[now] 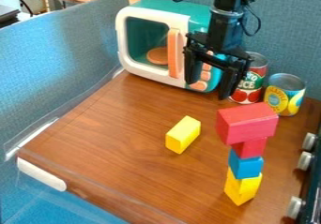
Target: Put the top red block down next to the yellow block
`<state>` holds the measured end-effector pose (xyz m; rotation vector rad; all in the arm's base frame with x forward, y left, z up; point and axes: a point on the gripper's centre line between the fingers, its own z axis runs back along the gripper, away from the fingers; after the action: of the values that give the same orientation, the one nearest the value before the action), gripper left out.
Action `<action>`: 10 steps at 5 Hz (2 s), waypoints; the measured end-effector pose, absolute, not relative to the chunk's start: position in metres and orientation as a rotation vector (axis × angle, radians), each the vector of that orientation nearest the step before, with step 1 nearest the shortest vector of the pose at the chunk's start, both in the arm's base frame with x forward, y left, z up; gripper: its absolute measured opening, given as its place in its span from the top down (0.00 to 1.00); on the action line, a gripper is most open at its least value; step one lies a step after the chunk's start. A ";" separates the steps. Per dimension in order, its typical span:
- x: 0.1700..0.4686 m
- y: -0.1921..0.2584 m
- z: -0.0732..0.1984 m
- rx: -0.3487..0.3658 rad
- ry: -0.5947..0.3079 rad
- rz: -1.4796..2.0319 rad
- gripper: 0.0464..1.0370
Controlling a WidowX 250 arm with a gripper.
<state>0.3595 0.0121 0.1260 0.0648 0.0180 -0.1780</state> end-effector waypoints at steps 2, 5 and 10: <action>0.357 0.015 0.112 0.018 0.056 -0.156 0.04; 0.353 0.019 0.149 -0.052 -0.014 -0.150 0.04; 0.314 -0.029 0.198 -0.060 -0.066 -0.469 0.04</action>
<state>0.3140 -0.0285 0.1978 -0.0603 -0.0661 -0.4693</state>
